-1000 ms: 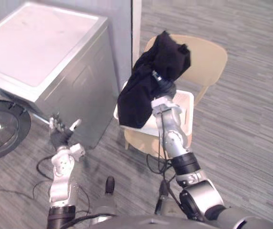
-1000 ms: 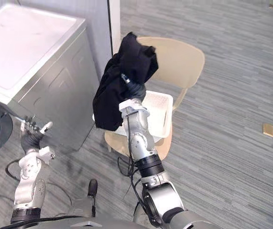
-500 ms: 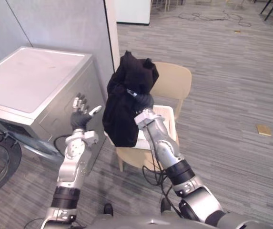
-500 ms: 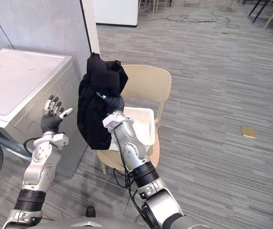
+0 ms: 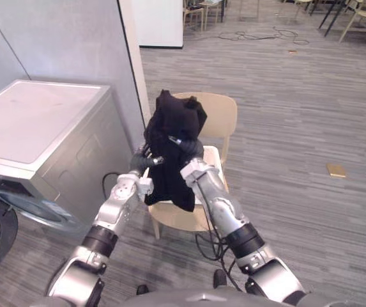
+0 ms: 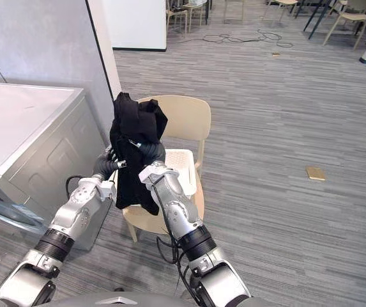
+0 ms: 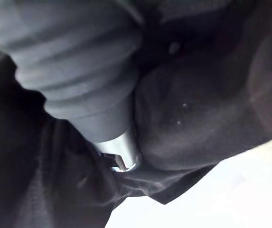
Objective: Pick up the laundry basket with both hands and put the clothes into the washing machine.
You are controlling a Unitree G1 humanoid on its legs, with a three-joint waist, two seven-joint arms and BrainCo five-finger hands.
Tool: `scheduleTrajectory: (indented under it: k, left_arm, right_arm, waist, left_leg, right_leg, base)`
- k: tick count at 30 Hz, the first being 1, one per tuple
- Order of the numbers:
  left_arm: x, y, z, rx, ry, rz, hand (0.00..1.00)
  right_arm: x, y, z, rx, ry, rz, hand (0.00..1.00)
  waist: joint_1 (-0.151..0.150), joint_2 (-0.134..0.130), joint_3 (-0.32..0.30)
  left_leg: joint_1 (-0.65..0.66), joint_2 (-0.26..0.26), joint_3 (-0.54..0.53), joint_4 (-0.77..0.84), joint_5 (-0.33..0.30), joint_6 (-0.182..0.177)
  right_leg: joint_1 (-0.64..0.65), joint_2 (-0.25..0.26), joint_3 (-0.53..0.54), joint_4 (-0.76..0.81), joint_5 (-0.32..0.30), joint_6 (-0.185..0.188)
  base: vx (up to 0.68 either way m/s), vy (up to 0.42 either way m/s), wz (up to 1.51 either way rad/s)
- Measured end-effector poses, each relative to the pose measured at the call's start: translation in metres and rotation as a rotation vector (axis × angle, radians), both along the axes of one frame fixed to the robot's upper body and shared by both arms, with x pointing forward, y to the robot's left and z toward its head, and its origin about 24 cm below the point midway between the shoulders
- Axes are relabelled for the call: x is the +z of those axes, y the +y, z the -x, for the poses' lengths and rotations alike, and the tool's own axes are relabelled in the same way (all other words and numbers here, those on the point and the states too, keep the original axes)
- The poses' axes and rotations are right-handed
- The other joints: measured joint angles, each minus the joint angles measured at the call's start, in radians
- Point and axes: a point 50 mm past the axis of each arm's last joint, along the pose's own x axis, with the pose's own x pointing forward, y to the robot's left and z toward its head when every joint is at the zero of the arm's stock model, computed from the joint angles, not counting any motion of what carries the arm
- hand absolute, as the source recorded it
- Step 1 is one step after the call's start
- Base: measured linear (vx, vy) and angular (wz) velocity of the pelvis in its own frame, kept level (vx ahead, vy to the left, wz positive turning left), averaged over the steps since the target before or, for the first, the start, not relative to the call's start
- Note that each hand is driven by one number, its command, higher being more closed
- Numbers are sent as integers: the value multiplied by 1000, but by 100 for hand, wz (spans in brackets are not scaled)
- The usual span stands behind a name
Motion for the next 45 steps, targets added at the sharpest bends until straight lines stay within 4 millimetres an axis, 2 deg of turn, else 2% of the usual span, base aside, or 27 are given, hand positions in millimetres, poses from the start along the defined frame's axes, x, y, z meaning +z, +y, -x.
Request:
scheduleTrajectory:
  k: [6, 7, 27, 28, 31, 36, 38, 40, 43, 45]
  left_arm:
    - [0, -14, -3, -112, 10, -65, 0]
    - [0, -16, -3, -132, 8, -72, 100]
    - [0, -22, -1, -164, 19, -49, 100]
    - [0, -22, -1, -158, 23, -38, 100]
    - [-4, -20, 1, -130, 46, 9, 100]
    - [-34, 0, 24, -7, 176, 174, 100]
    - [-36, 6, 26, 15, 196, 223, 100]
    - [-33, 21, 22, 107, 210, 347, 100]
    - [-32, 43, 21, 206, 190, 403, 100]
    - [-33, 52, 25, 271, 180, 451, 100]
  right_arm:
    - [-2, -5, -1, 0, 1, 26, 100]
    - [-3, -5, 0, 2, 1, 30, 100]
    - [-5, -3, 2, 16, 4, 39, 100]
    - [-6, -3, 2, 19, 3, 38, 0]
    - [-11, -5, 4, 24, 11, 37, 0]
    - [-38, -27, 11, 54, 50, 216, 0]
    - [-55, -38, 18, 100, 86, 303, 0]
    - [-73, -46, 34, 206, 120, 407, 0]
    - [-78, -57, 55, 264, 108, 422, 0]
    - [-80, -67, 58, 229, 115, 425, 0]
  waist:
    - [-12, 1, 0]
    - [-15, 1, -1]
    - [-34, 2, -1]
    - [-34, 2, -1]
    - [-34, 1, -2]
    - [-28, -9, -8]
    - [-16, -15, -9]
    - [-16, -20, -7]
    - [-16, -34, -7]
    - [-19, -43, -5]
  left_leg:
    - [-2, 7, 3, 0, 0, -2]
    - [-3, 7, 4, 0, 0, -3]
    - [-4, 8, 4, 0, 0, -2]
    - [-4, 8, 4, 0, 0, -2]
    - [-4, 10, 4, 0, 0, -2]
    - [-3, 20, 6, 0, -5, -7]
    - [-4, 23, 6, 0, -10, -14]
    - [-3, 28, 8, 0, -10, -15]
    - [-3, 36, 10, 0, -14, -17]
    - [-2, 37, 14, 0, -19, -18]
  right_leg:
    - [0, 8, 1, -10, 6, -3]
    - [0, 8, 1, -16, 9, -2]
    - [6, 10, -1, -29, 14, -5]
    - [6, 10, -1, -29, 14, -5]
    - [8, 12, -1, -30, 14, -5]
    - [15, 24, 0, -46, 15, -5]
    - [18, 29, 0, -54, 17, -5]
    - [18, 34, 0, -54, 17, -5]
    - [18, 42, 3, -54, 13, -7]
    - [20, 43, 8, -54, 13, -6]
  base:
    - [-11, -6, -2]
    - [0, 0, 0]
    - [0, 0, 0]
    - [0, 0, 0]
    - [0, 0, 0]
    - [0, 0, 0]
    - [0, 0, 0]
    - [-6, -8, -2]
    - [-10, -12, -6]
    - [-14, -2, -8]
